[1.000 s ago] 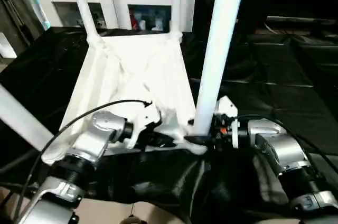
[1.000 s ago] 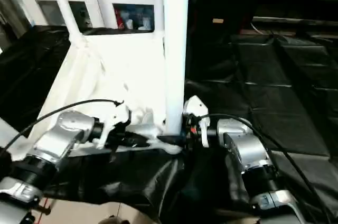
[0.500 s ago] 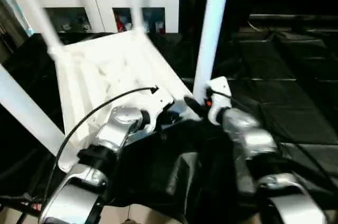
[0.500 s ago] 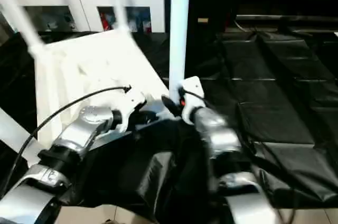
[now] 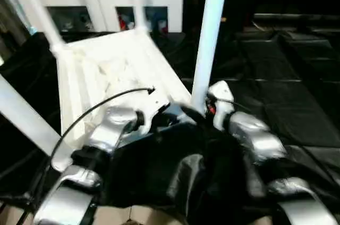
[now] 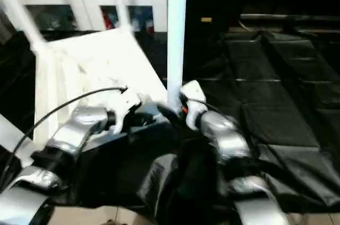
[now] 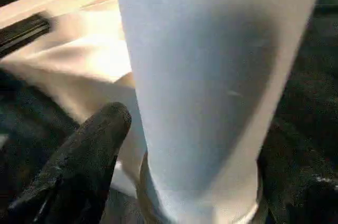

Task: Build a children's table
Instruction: Rotate leg to tighten

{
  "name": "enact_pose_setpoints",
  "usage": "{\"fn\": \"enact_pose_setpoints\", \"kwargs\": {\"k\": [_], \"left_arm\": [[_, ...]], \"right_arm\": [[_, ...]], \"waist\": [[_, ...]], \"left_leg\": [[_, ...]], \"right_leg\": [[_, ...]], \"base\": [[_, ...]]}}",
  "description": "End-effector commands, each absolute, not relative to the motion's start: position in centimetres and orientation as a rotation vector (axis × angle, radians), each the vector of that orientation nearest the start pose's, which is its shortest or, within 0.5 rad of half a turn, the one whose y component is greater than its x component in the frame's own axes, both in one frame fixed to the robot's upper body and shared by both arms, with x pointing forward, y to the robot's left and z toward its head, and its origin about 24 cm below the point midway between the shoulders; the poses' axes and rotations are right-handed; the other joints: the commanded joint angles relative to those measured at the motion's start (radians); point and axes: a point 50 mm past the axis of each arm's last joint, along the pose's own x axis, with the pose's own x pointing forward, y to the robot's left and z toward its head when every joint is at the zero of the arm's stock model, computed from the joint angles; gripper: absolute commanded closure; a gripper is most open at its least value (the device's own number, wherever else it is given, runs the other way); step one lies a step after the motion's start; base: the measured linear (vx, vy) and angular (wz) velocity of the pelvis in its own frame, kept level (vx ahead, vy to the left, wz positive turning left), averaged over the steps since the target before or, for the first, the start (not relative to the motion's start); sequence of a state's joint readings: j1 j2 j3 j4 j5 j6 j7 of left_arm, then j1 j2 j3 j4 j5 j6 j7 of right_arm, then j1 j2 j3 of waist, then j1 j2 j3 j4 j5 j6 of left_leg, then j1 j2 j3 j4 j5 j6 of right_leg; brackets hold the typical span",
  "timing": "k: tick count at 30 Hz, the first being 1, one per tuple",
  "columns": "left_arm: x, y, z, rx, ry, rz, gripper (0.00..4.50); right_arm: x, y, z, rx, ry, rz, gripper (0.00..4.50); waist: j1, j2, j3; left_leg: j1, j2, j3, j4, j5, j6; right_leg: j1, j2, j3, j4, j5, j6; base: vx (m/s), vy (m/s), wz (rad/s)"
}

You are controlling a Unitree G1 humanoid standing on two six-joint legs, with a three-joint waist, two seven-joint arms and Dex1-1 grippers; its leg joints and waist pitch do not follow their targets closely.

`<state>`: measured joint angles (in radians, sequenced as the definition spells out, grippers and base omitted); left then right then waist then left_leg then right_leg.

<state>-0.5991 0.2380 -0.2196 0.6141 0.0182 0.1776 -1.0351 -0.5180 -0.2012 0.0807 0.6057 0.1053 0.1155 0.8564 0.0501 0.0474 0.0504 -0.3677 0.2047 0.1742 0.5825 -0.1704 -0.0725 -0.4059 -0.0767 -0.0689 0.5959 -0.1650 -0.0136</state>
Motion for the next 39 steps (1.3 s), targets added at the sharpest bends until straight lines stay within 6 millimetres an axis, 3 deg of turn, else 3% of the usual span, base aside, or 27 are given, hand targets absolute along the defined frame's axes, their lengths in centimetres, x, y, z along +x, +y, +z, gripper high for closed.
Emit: {"fn": "enact_pose_setpoints", "kwargs": {"k": [1, 7, 11, 12, 20, 26, 29, 30, 31, 32, 33, 36, 39], "left_arm": [[32.3, 8.4, 7.0, 0.236, 0.245, -1.29, 4.5], [31.0, 9.5, 6.7, 0.232, 0.304, -1.422, 4.5], [30.4, 10.1, 6.5, 0.232, 0.344, -1.478, 4.5], [30.3, 10.2, 6.5, 0.231, 0.352, -1.485, 4.5], [30.0, 10.6, 6.5, 0.231, 0.373, -1.497, 4.5], [31.5, 10.0, 6.8, 0.243, 0.321, -1.346, 4.5], [32.2, 9.7, 6.9, 0.247, 0.306, -1.277, 4.5], [33.1, 9.2, 7.0, 0.257, 0.293, -1.19, 4.5], [33.1, 9.2, 7.0, 0.257, 0.293, -1.19, 4.5], [33.5, 8.9, 7.1, 0.26, 0.288, -1.15, 4.5], [34.1, 8.4, 7.2, 0.261, 0.278, -1.091, 4.5], [34.6, 7.6, 7.4, 0.26, 0.256, -1.027, 4.5], [34.6, 7.1, 7.4, 0.256, 0.242, -1.032, 4.5]], "right_arm": [[30.7, -9.2, 3.6, -0.033, 0.302, 1.182, 0.79], [29.2, -10.9, 4.1, -0.025, 0.334, 1.349, 0.79], [28.6, -11.3, 4.2, -0.012, 0.358, 1.404, 0.79], [28.5, -11.4, 4.2, -0.008, 0.363, 1.413, 1.04], [28.3, -11.2, 4.2, 0.004, 0.37, 1.428, 1.51], [29.7, -10.4, 3.6, 0.024, 0.365, 1.226, 1.94], [30.4, -10.0, 3.0, 0.018, 0.382, 1.114, 1.96], [31.4, -9.5, 2.4, 0.011, 0.393, 0.961, 1.97], [31.4, -9.5, 2.4, 0.011, 0.393, 0.961, 2.0], [32.0, -9.3, 2.0, 0.01, 0.406, 0.854, 2.01], [32.7, -9.0, 1.5, 0.005, 0.427, 0.709, 2.02], [33.4, -8.2, 1.3, 0.033, 0.425, 0.568, 2.03], [33.5, -6.8, 1.7, 0.022, 0.384, 0.593, 2.03]], "waist": [[0.008, -0.016, -0.068], [0.025, -0.01, -0.066], [0.034, -0.012, -0.065], [0.035, -0.011, -0.065], [0.035, -0.012, -0.066], [0.03, -0.013, -0.062], [0.015, -0.015, -0.061], [0.013, -0.014, -0.061], [0.0, -0.014, -0.059], [0.0, -0.014, -0.061], [-0.013, -0.013, -0.061], [-0.023, -0.01, -0.065], [-0.023, -0.011, -0.07]], "left_leg": [[0.005, 0.022, 0.001, -0.059, -0.21, 0.083], [0.009, 0.025, 0.001, -0.062, -0.236, 0.072], [0.01, 0.026, 0.0, -0.065, -0.246, 0.062], [0.01, 0.026, -0.001, -0.066, -0.246, 0.059], [0.008, 0.023, 0.0, -0.065, -0.232, 0.05], [0.008, 0.021, -0.002, -0.067, -0.255, 0.036], [0.008, 0.016, -0.005, -0.07, -0.275, 0.013], [0.01, 0.016, -0.006, -0.07, -0.277, 0.011], [0.007, 0.013, -0.005, -0.069, -0.28, 0.005], [0.008, 0.012, -0.008, -0.069, -0.282, 0.003], [0.003, 0.011, -0.009, -0.07, -0.275, -0.001], [0.007, 0.01, -0.007, -0.066, -0.272, 0.003], [0.002, 0.009, -0.003, -0.062, -0.226, 0.031]], "right_leg": [[0.057, -0.056, 0.038, -0.069, -0.23, -0.221], [0.051, -0.058, 0.04, -0.072, -0.268, -0.218], [0.05, -0.058, 0.04, -0.073, -0.292, -0.208], [0.05, -0.058, 0.04, -0.073, -0.292, -0.206], [0.05, -0.058, 0.04, -0.073, -0.288, -0.202], [0.047, -0.059, 0.04, -0.079, -0.337, -0.186], [0.047, -0.059, 0.037, -0.084, -0.394, -0.162], [0.047, -0.06, 0.037, -0.085, -0.395, -0.161], [0.045, -0.058, 0.038, -0.086, -0.397, -0.163], [0.048, -0.061, 0.036, -0.085, -0.404, -0.161], [0.049, -0.059, 0.036, -0.083, -0.39, -0.162], [0.047, -0.06, 0.037, -0.085, -0.37, -0.171], [0.053, -0.057, 0.037, -0.077, -0.273, -0.196]], "base": [[0.0, 0.0, 0.0], [0.0, 0.0, 0.0], [0.0, 0.0, 0.0], [0.0, 0.0, 0.0], [0.0, 0.0, 0.0], [0.0, 0.0, 0.0], [0.0, 0.0, 0.0], [0.0, 0.0, 0.0], [0.0, 0.0, 0.0], [0.0, 0.0, 0.0], [0.0, 0.0, 0.0], [0.0, 0.0, 0.0], [0.0, 0.0, 0.0]]}}
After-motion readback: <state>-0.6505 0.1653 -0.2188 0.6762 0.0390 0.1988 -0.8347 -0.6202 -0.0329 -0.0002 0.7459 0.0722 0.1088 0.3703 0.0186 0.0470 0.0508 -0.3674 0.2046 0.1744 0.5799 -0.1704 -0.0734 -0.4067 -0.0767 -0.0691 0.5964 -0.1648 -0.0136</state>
